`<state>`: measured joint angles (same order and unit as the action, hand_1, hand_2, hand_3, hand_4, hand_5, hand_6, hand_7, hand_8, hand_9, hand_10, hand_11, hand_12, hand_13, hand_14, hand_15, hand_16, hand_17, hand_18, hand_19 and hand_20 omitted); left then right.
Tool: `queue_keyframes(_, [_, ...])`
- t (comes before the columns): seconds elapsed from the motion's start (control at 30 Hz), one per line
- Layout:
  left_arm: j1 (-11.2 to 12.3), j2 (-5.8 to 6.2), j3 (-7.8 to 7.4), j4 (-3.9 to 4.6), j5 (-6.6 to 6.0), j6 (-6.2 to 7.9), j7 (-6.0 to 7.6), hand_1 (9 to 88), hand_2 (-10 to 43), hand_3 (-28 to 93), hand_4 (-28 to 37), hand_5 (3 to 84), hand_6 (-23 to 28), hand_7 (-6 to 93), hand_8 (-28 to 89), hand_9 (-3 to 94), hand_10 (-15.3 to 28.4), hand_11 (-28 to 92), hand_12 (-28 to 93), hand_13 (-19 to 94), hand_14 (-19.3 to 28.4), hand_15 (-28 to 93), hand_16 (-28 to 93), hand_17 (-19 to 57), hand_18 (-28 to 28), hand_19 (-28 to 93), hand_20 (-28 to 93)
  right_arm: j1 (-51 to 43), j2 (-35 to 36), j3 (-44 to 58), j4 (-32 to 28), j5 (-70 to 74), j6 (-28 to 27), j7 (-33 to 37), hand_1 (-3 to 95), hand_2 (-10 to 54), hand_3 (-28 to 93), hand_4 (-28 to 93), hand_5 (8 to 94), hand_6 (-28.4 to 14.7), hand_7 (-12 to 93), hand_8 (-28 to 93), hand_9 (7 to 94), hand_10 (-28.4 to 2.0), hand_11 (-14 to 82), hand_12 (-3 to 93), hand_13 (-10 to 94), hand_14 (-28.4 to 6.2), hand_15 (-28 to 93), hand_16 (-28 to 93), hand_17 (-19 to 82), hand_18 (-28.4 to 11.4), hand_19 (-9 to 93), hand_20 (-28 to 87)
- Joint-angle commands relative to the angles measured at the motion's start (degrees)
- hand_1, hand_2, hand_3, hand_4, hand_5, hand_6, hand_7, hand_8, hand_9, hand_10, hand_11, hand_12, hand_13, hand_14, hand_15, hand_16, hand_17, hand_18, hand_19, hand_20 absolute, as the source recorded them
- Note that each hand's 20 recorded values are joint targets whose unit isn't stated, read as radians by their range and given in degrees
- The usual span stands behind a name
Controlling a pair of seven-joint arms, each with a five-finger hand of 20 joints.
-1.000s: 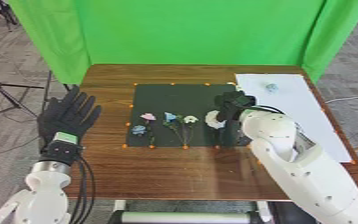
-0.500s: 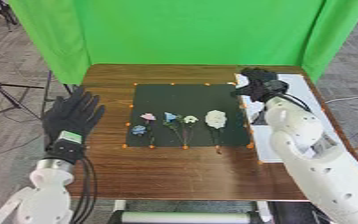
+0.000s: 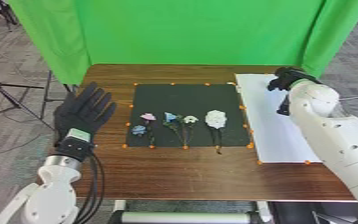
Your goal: Arrange flowers
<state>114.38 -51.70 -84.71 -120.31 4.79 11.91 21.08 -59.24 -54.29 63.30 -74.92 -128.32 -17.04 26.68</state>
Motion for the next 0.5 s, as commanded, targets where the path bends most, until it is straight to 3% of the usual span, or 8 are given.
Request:
queue_keyframes(0.03, [-1.24,1.35,2.27,-0.77,-3.04,3.66,4.36,28.7,16.7,73,-28.3,41.6,5.9,21.7,-11,40.5,13.6,26,14,29,15.8,47,-6,-4.6,15.8,42,12,0.41,0.85,-1.66,4.24,-2.31,-1.11,-8.47,32.6,4.0,83,-28,32.2,-8.0,18,-13,26.5,-15.1,12.9,7.8,19,-12.9,27,-2,16,-12.5,43,8])
queue_keyframes(0.07, [-0.87,1.56,2.28,-0.96,-3.16,3.64,4.91,28.8,16.9,73,-28.3,42.0,5.9,22.1,-11,40.9,13.7,26,14,30,15.8,48,-6,-4.5,15.9,42,13,0.68,0.31,-1.54,5.1,-2.31,-1.68,-9.52,35.2,1.9,84,-28,33.6,-7.7,20,-14,27.7,-15.1,13.8,7.2,20,-12.3,29,-2,17,-11.2,42,7])
queue_keyframes(0.2, [-1.44,1.58,2.5,-0.63,-2.74,2.9,4.79,28.8,17.0,73,-28.3,42.7,6.1,23.0,-12,41.7,13.9,27,14,30,15.9,49,-6,-4.4,15.9,42,13,-0.05,0.19,-2.03,5.24,-2.87,-1.73,-10.07,38.1,0.0,84,-28,34.0,-7.7,20,-15,28.0,-15.0,14.1,6.8,21,-11.4,29,-4,18,-10.6,41,7])
queue_keyframes(0.27, [-1.41,1.84,2.71,-0.73,-3.1,2.72,5.11,28.8,17.1,73,-28.3,42.8,6.1,23.2,-12,41.8,13.8,27,14,30,15.9,49,-6,-4.4,16.0,42,13,-0.69,0.13,-2.15,4.86,-4.13,-1.83,-10.35,40.4,-1.4,84,-28,33.8,-7.3,21,-15,28.0,-15.0,14.1,6.7,23,-10.7,30,-4,19,-10.5,42,8])
queue_keyframes(0.33, [-1.14,0.71,2.06,-0.67,-2.31,2.42,3.79,28.8,17.1,73,-28.3,42.9,6.1,23.2,-12,41.9,13.8,28,14,30,15.9,49,-6,-4.4,16.0,42,13,-0.66,-0.26,-2.29,5.22,-2.77,-2.5,-9.12,42.1,-1.6,84,-28,35.5,-5.9,24,-17,33.3,-13.0,16.7,7.1,29,-9.9,31,-2,22,-10.7,44,9])
queue_keyframes(0.43, [-0.55,0.68,1.65,-0.84,-3.57,2.5,3.99,28.7,17.1,73,-28.3,43.1,6.1,23.3,-12,41.9,13.8,28,14,30,15.9,49,-6,-4.4,16.0,42,13,-1.39,-0.52,-2.48,4.93,-2.92,-3.15,-7.34,44.1,-1.2,81,-28,42.6,-3.5,26,-18,45.7,-11.9,17.2,10.4,42,-9.7,32,4,28,-12.9,51,13])
queue_keyframes(0.5, [-0.22,0.79,1.44,-0.91,-3.33,2.78,4.39,28.7,17.1,74,-28.3,43.1,6.1,23.4,-12,41.9,13.9,28,14,30,15.9,49,-6,-4.3,15.9,42,13,-2.13,-0.36,-2.5,4.83,-4.1,-2.52,-7.57,47.0,-1.2,78,-28,50.1,-1.7,26,-17,56.4,-10.9,18.9,13.2,54,-8.6,34,11,33,-13.5,55,16])
